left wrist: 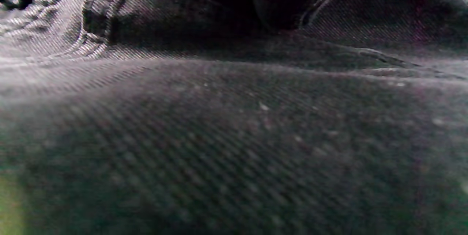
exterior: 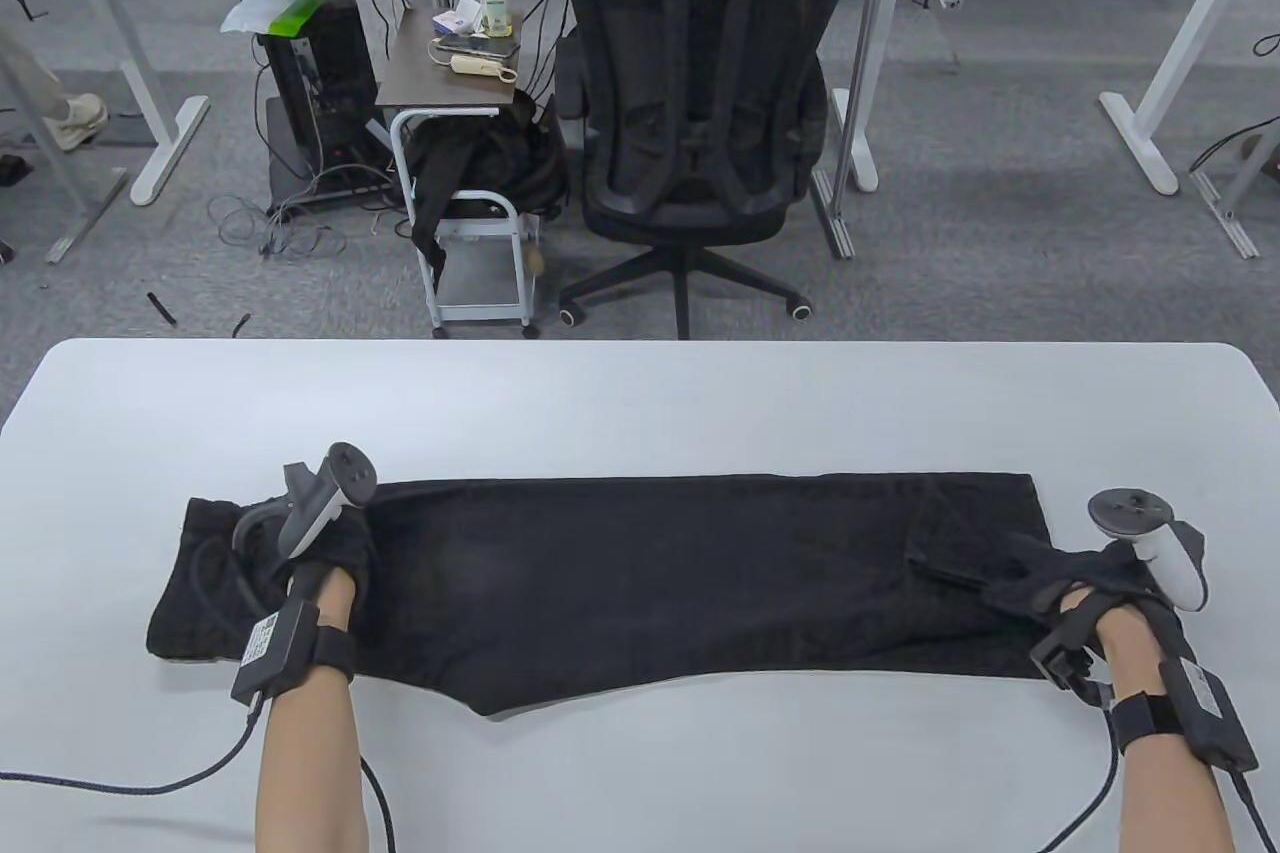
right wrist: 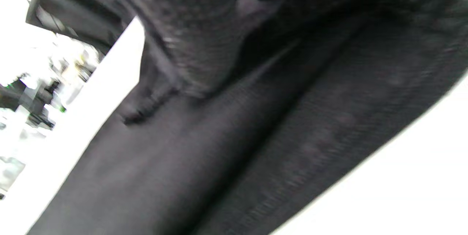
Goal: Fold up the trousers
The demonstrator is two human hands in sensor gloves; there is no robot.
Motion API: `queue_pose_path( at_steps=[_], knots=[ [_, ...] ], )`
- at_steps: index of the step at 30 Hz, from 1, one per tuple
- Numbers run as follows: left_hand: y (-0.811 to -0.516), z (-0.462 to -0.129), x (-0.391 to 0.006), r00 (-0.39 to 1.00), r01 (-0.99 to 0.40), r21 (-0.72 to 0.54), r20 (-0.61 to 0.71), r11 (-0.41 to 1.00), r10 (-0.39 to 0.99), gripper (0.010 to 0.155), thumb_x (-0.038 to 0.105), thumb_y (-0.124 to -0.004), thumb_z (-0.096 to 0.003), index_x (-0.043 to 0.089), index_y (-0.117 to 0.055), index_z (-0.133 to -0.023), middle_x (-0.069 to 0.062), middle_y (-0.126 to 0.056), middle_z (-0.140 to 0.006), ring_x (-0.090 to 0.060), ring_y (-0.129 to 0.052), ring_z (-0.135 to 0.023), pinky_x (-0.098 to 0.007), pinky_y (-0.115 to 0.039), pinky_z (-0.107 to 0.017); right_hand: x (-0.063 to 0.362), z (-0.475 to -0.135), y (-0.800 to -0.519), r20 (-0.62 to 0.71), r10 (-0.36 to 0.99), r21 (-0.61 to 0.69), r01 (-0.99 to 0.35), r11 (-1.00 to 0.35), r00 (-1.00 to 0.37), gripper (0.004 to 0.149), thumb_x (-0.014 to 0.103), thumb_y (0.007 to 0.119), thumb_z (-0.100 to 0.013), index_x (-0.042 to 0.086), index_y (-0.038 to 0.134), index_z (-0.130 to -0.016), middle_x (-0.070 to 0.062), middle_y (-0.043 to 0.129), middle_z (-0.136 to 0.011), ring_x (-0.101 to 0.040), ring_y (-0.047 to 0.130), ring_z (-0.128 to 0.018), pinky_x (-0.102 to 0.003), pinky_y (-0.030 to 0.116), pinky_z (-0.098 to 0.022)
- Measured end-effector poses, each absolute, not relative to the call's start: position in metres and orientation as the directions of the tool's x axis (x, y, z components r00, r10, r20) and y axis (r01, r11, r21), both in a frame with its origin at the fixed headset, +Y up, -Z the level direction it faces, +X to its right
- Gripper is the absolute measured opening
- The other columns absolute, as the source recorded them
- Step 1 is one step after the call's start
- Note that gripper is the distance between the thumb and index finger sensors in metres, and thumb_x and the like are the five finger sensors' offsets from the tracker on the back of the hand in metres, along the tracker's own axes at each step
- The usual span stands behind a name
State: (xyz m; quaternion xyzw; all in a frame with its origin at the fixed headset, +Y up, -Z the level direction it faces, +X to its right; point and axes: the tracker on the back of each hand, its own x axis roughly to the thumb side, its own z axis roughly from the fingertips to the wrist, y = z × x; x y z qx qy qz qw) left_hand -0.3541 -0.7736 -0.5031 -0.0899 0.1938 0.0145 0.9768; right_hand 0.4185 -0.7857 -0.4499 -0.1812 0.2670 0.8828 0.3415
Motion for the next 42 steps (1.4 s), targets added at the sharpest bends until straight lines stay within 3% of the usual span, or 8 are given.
queue_pose_path(
  at_steps=[2,5,11,17,19,27,37,42],
  knots=[
    [-0.775,-0.504,-0.354,0.925,-0.059,-0.169,-0.380,0.984,-0.010,0.046,0.037,-0.076,-0.0507,0.029,-0.073,-0.096,-0.003,-0.086,-0.103,-0.032,-0.073,-0.101,-0.054,-0.047,-0.080,0.410,-0.451,-0.788,-0.505,0.358,0.349,-0.565,-0.747,-0.785,0.072,0.020,0.093,-0.045,0.023,0.056,-0.107,-0.007,0.046,-0.116,-0.041,0.028,-0.109,-0.065,0.021,-0.077],
    [-0.772,-0.504,-0.359,0.923,-0.075,-0.155,-0.386,0.985,0.010,0.045,0.037,-0.076,-0.0504,0.029,-0.075,-0.095,-0.003,-0.088,-0.102,-0.032,-0.075,-0.100,-0.054,-0.049,-0.079,0.406,-0.451,-0.779,-0.452,0.456,0.163,-0.573,-0.803,-0.767,0.044,0.017,0.087,-0.045,0.014,0.087,-0.089,-0.014,0.072,-0.103,-0.040,0.043,-0.106,-0.062,0.032,-0.077],
    [-0.751,-0.501,-0.378,0.907,-0.166,-0.018,-0.394,0.986,0.146,0.045,0.037,-0.079,-0.0497,0.028,-0.078,-0.094,-0.004,-0.092,-0.099,-0.033,-0.081,-0.097,-0.054,-0.056,-0.076,0.450,-0.436,-0.729,-0.382,0.827,-0.110,-0.869,-0.483,-0.412,0.045,0.023,0.085,-0.046,0.012,0.085,-0.089,-0.018,0.094,-0.071,-0.043,0.084,-0.077,-0.062,0.056,-0.068],
    [-0.755,-0.508,-0.374,0.914,-0.104,-0.024,-0.397,0.994,0.086,0.045,0.037,-0.079,-0.0497,0.028,-0.078,-0.094,-0.004,-0.092,-0.099,-0.033,-0.081,-0.097,-0.055,-0.057,-0.076,0.462,-0.427,-0.751,-0.552,0.718,-0.257,-0.732,-0.631,-0.424,0.051,0.026,0.081,-0.048,0.013,0.074,-0.096,-0.016,0.087,-0.083,-0.042,0.077,-0.084,-0.061,0.051,-0.071],
    [-0.760,-0.509,-0.373,0.917,-0.087,-0.049,-0.395,0.995,0.061,0.045,0.037,-0.079,-0.0497,0.028,-0.078,-0.094,-0.004,-0.091,-0.100,-0.033,-0.080,-0.097,-0.054,-0.056,-0.076,0.458,-0.427,-0.769,-0.609,0.627,-0.166,-0.694,-0.700,-0.486,0.062,0.029,0.081,-0.048,0.017,0.059,-0.104,-0.013,0.071,-0.101,-0.042,0.066,-0.094,-0.062,0.046,-0.073],
    [-0.770,-0.510,-0.377,0.912,-0.076,-0.135,-0.410,0.988,0.014,0.051,0.041,-0.079,-0.0494,0.029,-0.071,-0.098,-0.004,-0.082,-0.107,-0.033,-0.070,-0.103,-0.054,-0.048,-0.079,0.422,-0.431,-0.784,-0.558,0.476,0.044,-0.596,-0.802,-0.680,0.066,0.034,0.084,-0.047,0.023,0.058,-0.106,-0.010,0.045,-0.115,-0.044,0.039,-0.106,-0.064,0.030,-0.076],
    [-0.749,-0.512,-0.379,0.920,0.044,-0.215,-0.372,0.976,-0.124,0.043,0.039,-0.083,-0.0482,0.030,-0.083,-0.091,-0.002,-0.095,-0.098,-0.032,-0.079,-0.099,-0.055,-0.053,-0.078,0.361,-0.437,-0.823,-0.475,0.209,0.444,-0.438,-0.782,-0.855,0.098,0.062,0.075,-0.040,0.023,0.017,-0.108,-0.010,0.002,-0.112,-0.039,0.001,-0.105,-0.061,0.007,-0.074],
    [-0.701,-0.506,-0.381,0.953,-0.030,0.075,-0.299,0.997,0.052,0.043,0.039,-0.085,-0.0469,0.029,-0.086,-0.089,-0.002,-0.099,-0.093,-0.032,-0.083,-0.097,-0.056,-0.055,-0.077,0.381,-0.442,-0.825,-0.523,0.225,0.382,-0.462,-0.801,-0.822,0.098,0.060,0.075,-0.037,0.027,0.016,-0.107,-0.002,0.000,-0.112,-0.029,-0.005,-0.105,-0.057,-0.001,-0.074]
  ],
)
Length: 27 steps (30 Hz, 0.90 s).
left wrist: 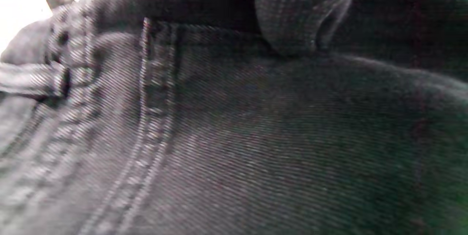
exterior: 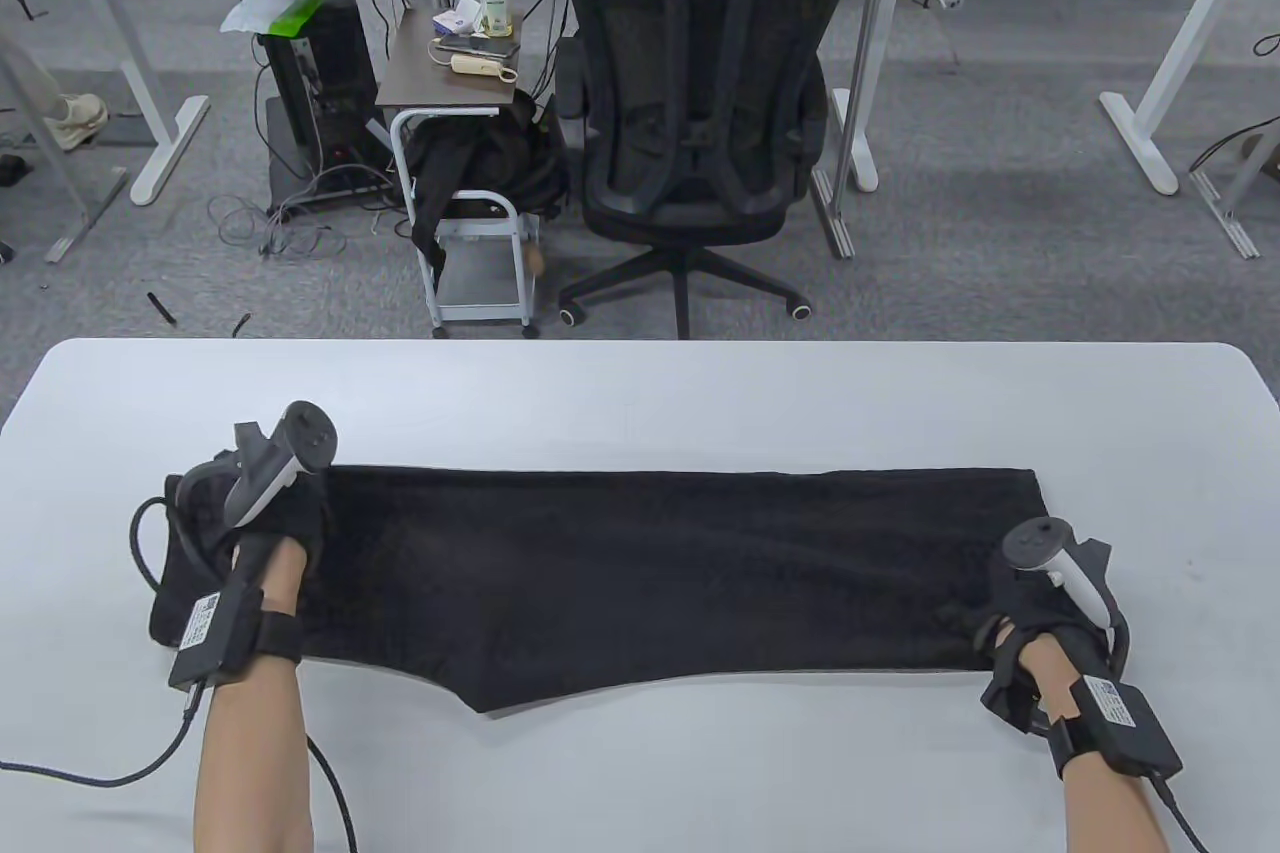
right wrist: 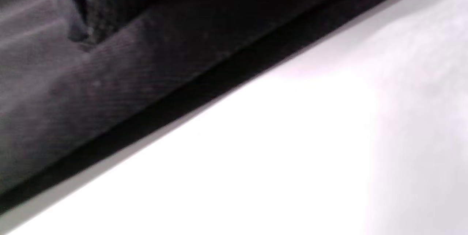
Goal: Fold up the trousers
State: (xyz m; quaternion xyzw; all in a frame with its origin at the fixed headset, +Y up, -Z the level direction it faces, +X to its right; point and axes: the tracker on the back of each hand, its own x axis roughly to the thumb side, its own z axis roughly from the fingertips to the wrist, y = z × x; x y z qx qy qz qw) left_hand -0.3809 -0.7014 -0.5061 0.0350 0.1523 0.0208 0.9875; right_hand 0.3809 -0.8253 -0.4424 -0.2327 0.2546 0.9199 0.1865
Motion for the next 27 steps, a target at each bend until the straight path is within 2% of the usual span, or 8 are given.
queue_pose_path(
  at_steps=[6,9,11,14,16,19,21,27],
  knots=[
    [-0.769,-0.517,-0.391,0.929,-0.007,-0.238,-0.361,0.971,-0.082,0.045,0.038,-0.085,-0.0479,0.032,-0.079,-0.092,0.001,-0.092,-0.098,-0.029,-0.075,-0.102,-0.055,-0.054,-0.078,0.392,-0.442,-0.826,-0.559,0.229,0.354,-0.480,-0.803,-0.797,0.096,0.060,0.075,-0.035,0.033,0.018,-0.107,-0.001,0.000,-0.112,-0.027,-0.008,-0.104,-0.057,-0.004,-0.073],
    [-0.766,-0.520,-0.391,0.937,-0.011,-0.292,-0.336,0.956,-0.092,0.044,0.039,-0.087,-0.0470,0.031,-0.082,-0.090,-0.001,-0.094,-0.096,-0.030,-0.077,-0.100,-0.056,-0.052,-0.079,0.401,-0.441,-0.825,-0.574,0.208,0.371,-0.478,-0.796,-0.792,0.096,0.060,0.076,-0.035,0.034,0.018,-0.107,0.000,0.000,-0.112,-0.026,-0.008,-0.105,-0.057,-0.005,-0.074],
    [-0.735,-0.521,-0.392,0.949,0.048,-0.278,-0.288,0.959,-0.131,0.042,0.040,-0.087,-0.0454,0.031,-0.086,-0.087,0.000,-0.101,-0.089,-0.028,-0.083,-0.097,-0.055,-0.057,-0.077,0.407,-0.439,-0.825,-0.587,0.211,0.371,-0.491,-0.788,-0.782,0.096,0.059,0.077,-0.035,0.036,0.018,-0.106,0.002,0.001,-0.112,-0.025,-0.008,-0.105,-0.056,-0.005,-0.074],
    [-0.695,-0.519,-0.393,0.965,0.056,-0.032,-0.255,0.998,-0.062,0.043,0.039,-0.085,-0.0453,0.031,-0.086,-0.087,0.001,-0.101,-0.088,-0.029,-0.082,-0.098,-0.055,-0.057,-0.078,0.409,-0.439,-0.826,-0.586,0.228,0.367,-0.506,-0.781,-0.778,0.096,0.058,0.078,-0.035,0.037,0.017,-0.106,0.003,-0.001,-0.112,-0.023,-0.010,-0.104,-0.056,-0.006,-0.074],
    [-0.705,-0.523,-0.391,0.966,0.049,0.043,-0.257,0.998,-0.036,0.043,0.038,-0.086,-0.0453,0.028,-0.087,-0.088,-0.002,-0.102,-0.087,-0.031,-0.083,-0.096,-0.056,-0.058,-0.077,0.409,-0.439,-0.826,-0.587,0.226,0.369,-0.506,-0.780,-0.777,0.096,0.058,0.078,-0.035,0.037,0.017,-0.106,0.003,-0.001,-0.112,-0.024,-0.010,-0.104,-0.056,-0.006,-0.074],
    [-0.751,-0.533,-0.388,0.938,0.099,-0.262,-0.297,0.960,-0.178,0.043,0.038,-0.085,-0.0460,0.029,-0.085,-0.088,-0.001,-0.100,-0.090,-0.030,-0.081,-0.099,-0.055,-0.057,-0.077,0.409,-0.439,-0.826,-0.589,0.228,0.366,-0.508,-0.780,-0.775,0.096,0.058,0.077,-0.035,0.036,0.017,-0.106,0.002,-0.001,-0.112,-0.024,-0.010,-0.104,-0.056,-0.006,-0.074],
    [-0.766,-0.535,-0.385,0.947,0.069,-0.326,-0.277,0.943,-0.165,0.043,0.037,-0.085,-0.0466,0.029,-0.084,-0.089,-0.002,-0.098,-0.092,-0.030,-0.079,-0.100,-0.054,-0.058,-0.077,0.408,-0.439,-0.825,-0.587,0.221,0.369,-0.500,-0.783,-0.779,0.096,0.058,0.077,-0.035,0.036,0.017,-0.106,0.002,-0.001,-0.112,-0.025,-0.009,-0.104,-0.057,-0.005,-0.074],
    [-0.726,-0.532,-0.391,0.936,0.116,-0.133,-0.317,0.984,-0.154,0.043,0.037,-0.084,-0.0470,0.030,-0.085,-0.090,-0.001,-0.099,-0.091,-0.030,-0.080,-0.100,-0.055,-0.057,-0.077,0.408,-0.439,-0.826,-0.585,0.234,0.365,-0.510,-0.779,-0.776,0.096,0.057,0.077,-0.035,0.036,0.017,-0.106,0.002,-0.001,-0.112,-0.025,-0.010,-0.104,-0.057,-0.005,-0.074]
  ],
)
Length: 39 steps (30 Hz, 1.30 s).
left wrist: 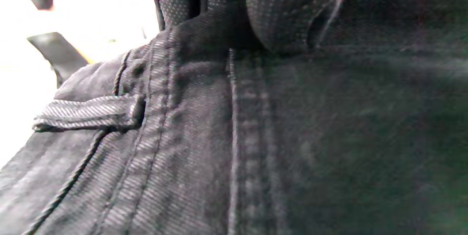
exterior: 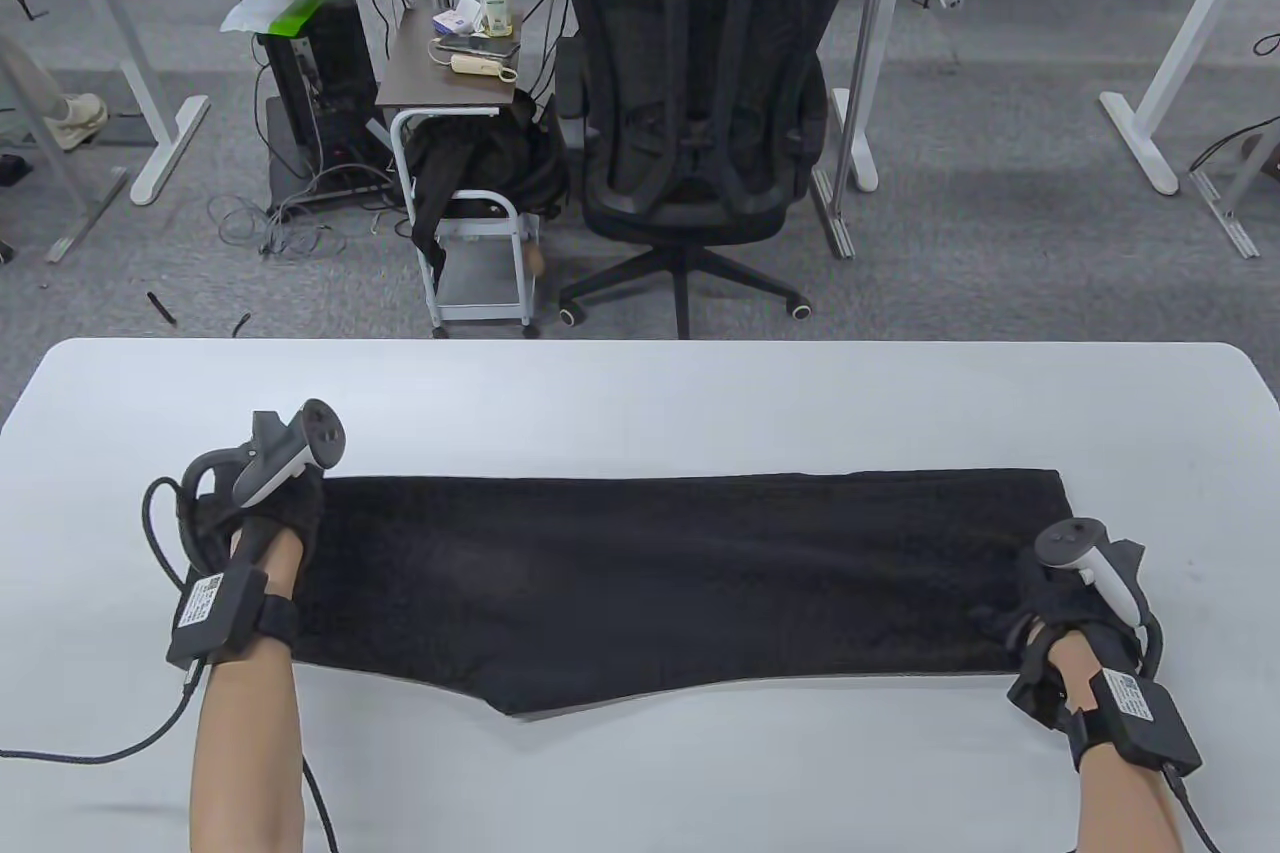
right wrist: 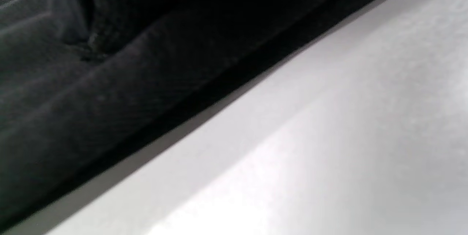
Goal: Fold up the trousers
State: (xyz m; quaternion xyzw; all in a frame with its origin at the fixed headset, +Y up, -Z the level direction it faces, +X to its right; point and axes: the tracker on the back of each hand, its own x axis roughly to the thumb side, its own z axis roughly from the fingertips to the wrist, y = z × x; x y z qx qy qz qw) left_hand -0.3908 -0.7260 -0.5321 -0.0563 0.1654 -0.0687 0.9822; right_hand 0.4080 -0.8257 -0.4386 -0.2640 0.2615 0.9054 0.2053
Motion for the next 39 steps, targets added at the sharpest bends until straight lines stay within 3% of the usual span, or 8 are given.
queue_pose_path(
  at_steps=[5,12,16,20,26,30,33,39],
  knots=[
    [-0.745,-0.535,-0.367,0.924,0.183,-0.162,-0.307,0.970,-0.226,0.052,0.044,-0.081,-0.0484,0.032,-0.071,-0.098,0.000,-0.081,-0.109,-0.032,-0.067,-0.106,-0.056,-0.054,-0.078,0.407,-0.438,-0.825,-0.585,0.230,0.358,-0.502,-0.787,-0.778,0.096,0.058,0.077,-0.035,0.035,0.018,-0.106,0.001,0.000,-0.112,-0.026,-0.009,-0.105,-0.058,-0.004,-0.074],
    [-0.769,-0.521,-0.291,0.985,-0.078,-0.252,-0.169,0.965,0.035,0.062,0.054,-0.076,-0.0482,0.035,-0.058,-0.105,0.003,-0.061,-0.120,-0.032,-0.053,-0.112,-0.058,-0.049,-0.079,0.403,-0.435,-0.817,-0.580,0.249,0.305,-0.490,-0.816,-0.776,0.096,0.057,0.082,-0.035,0.030,0.026,-0.108,-0.002,0.010,-0.115,-0.031,0.001,-0.107,-0.060,0.001,-0.075],
    [-0.789,-0.508,-0.260,0.985,-0.146,-0.381,-0.143,0.913,0.097,0.068,0.059,-0.073,-0.0477,0.041,-0.046,-0.108,0.006,-0.040,-0.125,-0.032,-0.039,-0.116,-0.059,-0.044,-0.080,0.418,-0.422,-0.804,-0.666,0.251,0.167,-0.469,-0.867,-0.702,0.089,0.052,0.079,-0.042,0.027,0.025,-0.108,-0.006,0.015,-0.116,-0.039,0.011,-0.108,-0.062,0.013,-0.077],
    [-0.807,-0.501,-0.259,0.981,-0.156,-0.468,-0.177,0.870,0.080,0.072,0.063,-0.066,-0.0482,0.043,-0.031,-0.108,0.008,-0.021,-0.125,-0.031,-0.021,-0.116,-0.060,-0.036,-0.081,0.440,-0.406,-0.791,-0.738,0.282,0.067,-0.482,-0.874,-0.614,0.082,0.044,0.080,-0.045,0.023,0.031,-0.108,-0.010,0.044,-0.114,-0.044,0.043,-0.105,-0.063,0.031,-0.077],
    [-0.810,-0.498,-0.268,0.973,-0.203,-0.449,-0.194,0.870,0.128,0.071,0.063,-0.066,-0.0481,0.044,-0.032,-0.108,0.010,-0.020,-0.125,-0.028,-0.017,-0.115,-0.061,-0.033,-0.081,0.452,-0.392,-0.775,-0.735,0.391,-0.050,-0.531,-0.846,-0.553,0.068,0.027,0.086,-0.044,0.016,0.058,-0.104,-0.007,0.084,-0.082,-0.033,0.082,-0.075,-0.058,0.055,-0.070],
    [-0.811,-0.498,-0.273,0.971,-0.211,-0.449,-0.196,0.868,0.134,0.070,0.062,-0.067,-0.0485,0.044,-0.033,-0.107,0.011,-0.021,-0.125,-0.028,-0.018,-0.116,-0.061,-0.034,-0.080,0.458,-0.385,-0.760,-0.738,0.365,-0.073,-0.471,-0.879,-0.567,0.064,0.025,0.086,-0.044,0.017,0.061,-0.103,-0.008,0.084,-0.081,-0.033,0.081,-0.073,-0.058,0.054,-0.070],
    [-0.813,-0.499,-0.272,0.970,-0.218,-0.449,-0.201,0.866,0.139,0.070,0.061,-0.067,-0.0487,0.044,-0.033,-0.107,0.011,-0.020,-0.124,-0.028,-0.017,-0.116,-0.062,-0.032,-0.080,0.446,-0.386,-0.756,-0.742,0.323,-0.110,-0.369,-0.923,-0.587,0.066,0.026,0.084,-0.046,0.019,0.057,-0.106,-0.010,0.074,-0.096,-0.038,0.070,-0.089,-0.060,0.044,-0.075],
    [-0.818,-0.499,-0.272,0.968,-0.227,-0.444,-0.202,0.867,0.150,0.070,0.060,-0.066,-0.0489,0.043,-0.032,-0.108,0.011,-0.020,-0.124,-0.029,-0.015,-0.115,-0.063,-0.030,-0.080,0.378,-0.415,-0.774,-0.473,0.404,0.088,-0.499,-0.862,-0.783,0.070,0.041,0.081,-0.045,0.029,0.052,-0.107,-0.004,0.039,-0.117,-0.039,0.032,-0.109,-0.063,0.030,-0.077]
  ],
)
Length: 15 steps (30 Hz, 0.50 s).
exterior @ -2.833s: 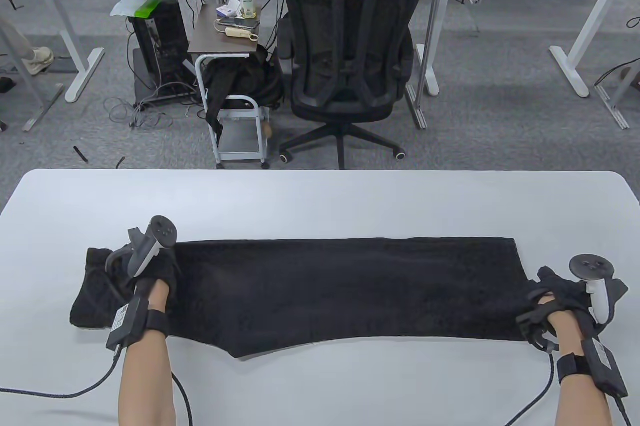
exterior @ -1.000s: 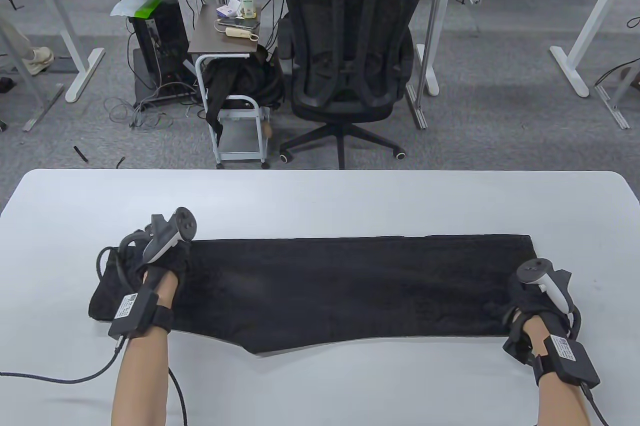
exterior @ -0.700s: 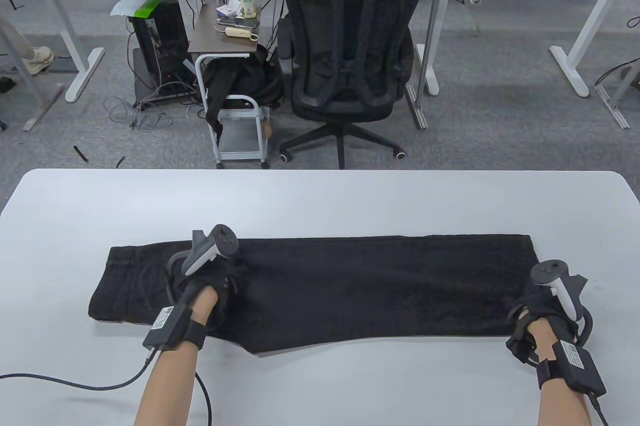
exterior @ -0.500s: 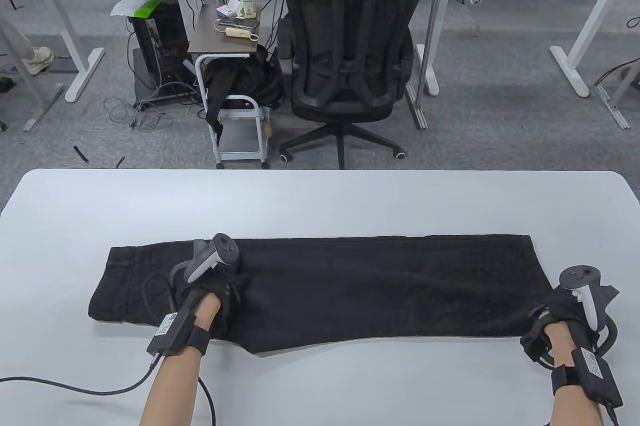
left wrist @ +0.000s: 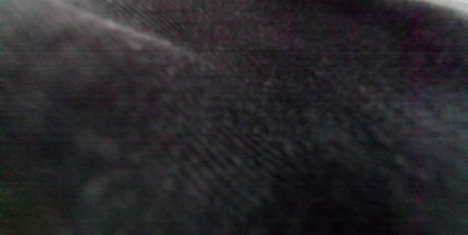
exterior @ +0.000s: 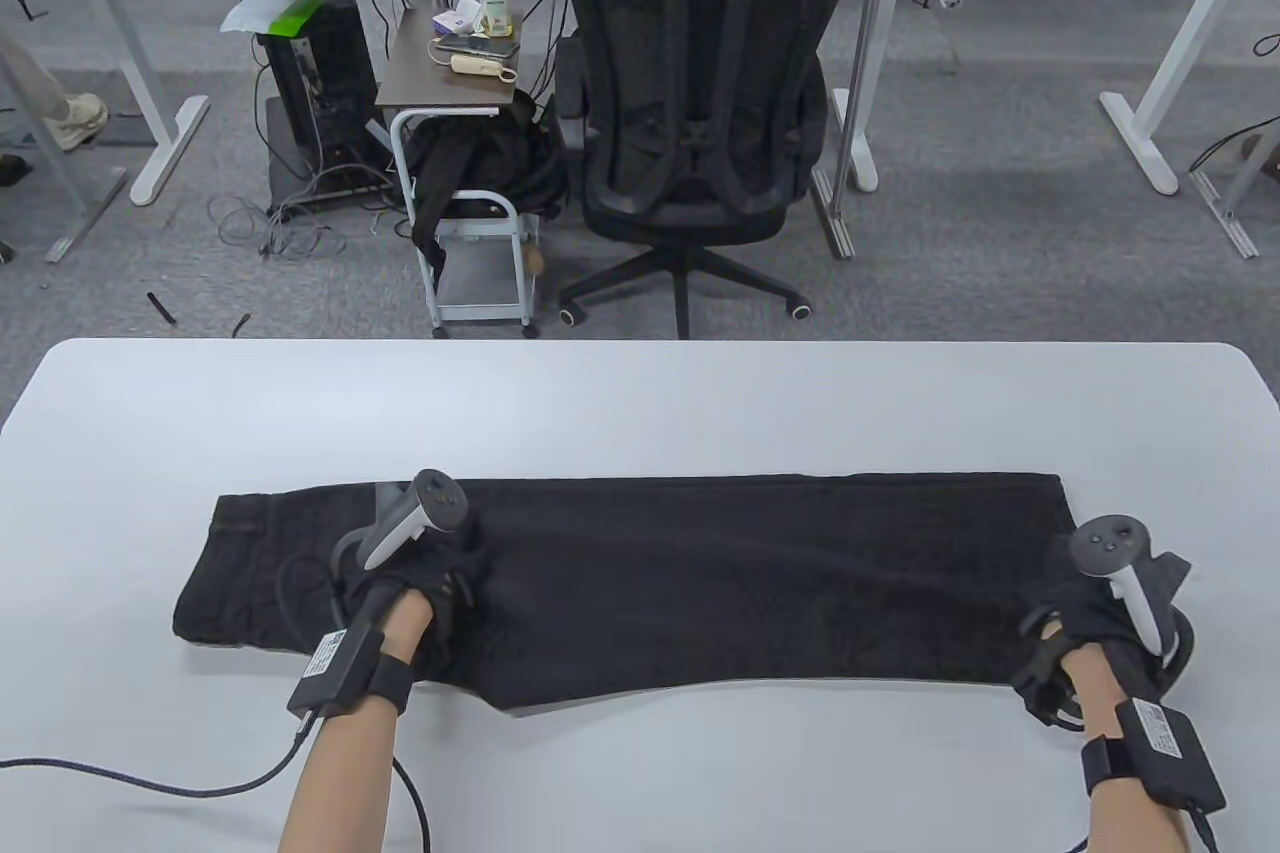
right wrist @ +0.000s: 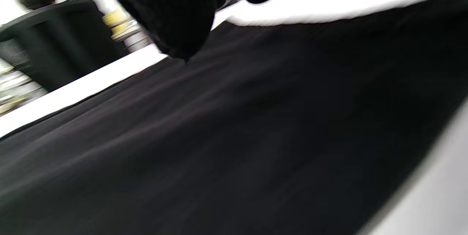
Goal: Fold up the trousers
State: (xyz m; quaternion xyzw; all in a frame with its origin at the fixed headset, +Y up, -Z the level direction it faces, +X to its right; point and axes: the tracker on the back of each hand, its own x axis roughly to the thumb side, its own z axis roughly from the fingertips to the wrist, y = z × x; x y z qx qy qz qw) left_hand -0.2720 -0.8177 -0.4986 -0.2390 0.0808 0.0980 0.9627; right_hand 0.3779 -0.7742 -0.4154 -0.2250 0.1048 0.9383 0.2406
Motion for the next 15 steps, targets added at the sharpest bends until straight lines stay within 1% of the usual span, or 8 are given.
queue_pose_path(
  at_steps=[2,4,5,6,7,12,14,15],
  knots=[
    [-0.819,-0.498,-0.272,0.968,-0.226,-0.443,-0.198,0.868,0.151,0.070,0.060,-0.065,-0.0491,0.043,-0.032,-0.108,0.010,-0.019,-0.124,-0.029,-0.015,-0.115,-0.063,-0.030,-0.080,0.353,-0.425,-0.790,-0.412,0.373,0.202,-0.482,-0.852,-0.832,0.073,0.048,0.078,-0.044,0.032,0.045,-0.108,0.000,0.027,-0.117,-0.036,0.021,-0.109,-0.062,0.025,-0.077],
    [-0.820,-0.497,-0.274,0.967,-0.233,-0.443,-0.197,0.866,0.160,0.070,0.059,-0.066,-0.0491,0.042,-0.032,-0.108,0.010,-0.019,-0.124,-0.029,-0.015,-0.115,-0.063,-0.029,-0.080,0.342,-0.429,-0.803,-0.407,0.289,0.287,-0.422,-0.860,-0.866,0.075,0.053,0.074,-0.043,0.030,0.044,-0.108,-0.001,0.028,-0.117,-0.036,0.024,-0.109,-0.062,0.028,-0.076],
    [-0.821,-0.496,-0.275,0.967,-0.236,-0.446,-0.196,0.863,0.163,0.070,0.059,-0.066,-0.0490,0.042,-0.032,-0.108,0.010,-0.019,-0.124,-0.029,-0.014,-0.115,-0.063,-0.029,-0.080,0.339,-0.428,-0.808,-0.418,0.253,0.336,-0.407,-0.850,-0.873,0.078,0.054,0.073,-0.042,0.030,0.037,-0.108,-0.001,0.021,-0.115,-0.037,0.018,-0.107,-0.062,0.028,-0.076],
    [-0.821,-0.495,-0.276,0.967,-0.237,-0.450,-0.191,0.861,0.166,0.070,0.059,-0.067,-0.0491,0.042,-0.032,-0.108,0.010,-0.019,-0.124,-0.029,-0.015,-0.115,-0.063,-0.029,-0.080,0.337,-0.426,-0.808,-0.417,0.226,0.380,-0.395,-0.836,-0.880,0.080,0.055,0.069,-0.043,0.031,0.029,-0.108,-0.001,0.013,-0.115,-0.036,0.012,-0.107,-0.062,0.023,-0.076],
    [-0.820,-0.494,-0.278,0.970,-0.229,-0.455,-0.183,0.861,0.162,0.070,0.059,-0.067,-0.0490,0.042,-0.032,-0.108,0.010,-0.020,-0.124,-0.029,-0.015,-0.115,-0.063,-0.030,-0.080,0.334,-0.424,-0.803,-0.404,0.195,0.372,-0.355,-0.858,-0.894,0.080,0.056,0.068,-0.043,0.030,0.028,-0.108,-0.002,0.014,-0.115,-0.038,0.014,-0.107,-0.061,0.026,-0.076],
    [-0.803,-0.491,-0.280,0.981,-0.185,-0.560,-0.148,0.808,0.121,0.069,0.056,-0.072,-0.0503,0.040,-0.039,-0.108,0.007,-0.028,-0.125,-0.031,-0.026,-0.116,-0.060,-0.038,-0.081,0.329,-0.421,-0.773,-0.396,0.104,0.485,-0.304,-0.820,-0.912,0.071,0.049,0.075,-0.047,0.020,0.054,-0.108,-0.011,0.043,-0.116,-0.045,0.049,-0.105,-0.063,0.042,-0.075],
    [-0.794,-0.493,-0.281,0.983,-0.176,-0.530,-0.140,0.829,0.119,0.065,0.052,-0.073,-0.0512,0.039,-0.044,-0.108,0.005,-0.042,-0.124,-0.032,-0.039,-0.114,-0.058,-0.040,-0.081,0.329,-0.430,-0.763,-0.412,0.090,0.436,-0.282,-0.855,-0.907,0.066,0.045,0.077,-0.047,0.017,0.062,-0.105,-0.014,0.059,-0.112,-0.044,0.053,-0.104,-0.064,0.043,-0.074],
    [-0.791,-0.495,-0.283,0.984,-0.166,-0.489,-0.140,0.856,0.111,0.063,0.050,-0.072,-0.0516,0.038,-0.046,-0.108,0.004,-0.045,-0.123,-0.032,-0.040,-0.114,-0.058,-0.041,-0.081,0.328,-0.438,-0.761,-0.401,0.134,0.366,-0.293,-0.883,-0.906,0.065,0.041,0.079,-0.046,0.018,0.063,-0.104,-0.014,0.060,-0.111,-0.044,0.055,-0.103,-0.064,0.042,-0.074]
  ],
)
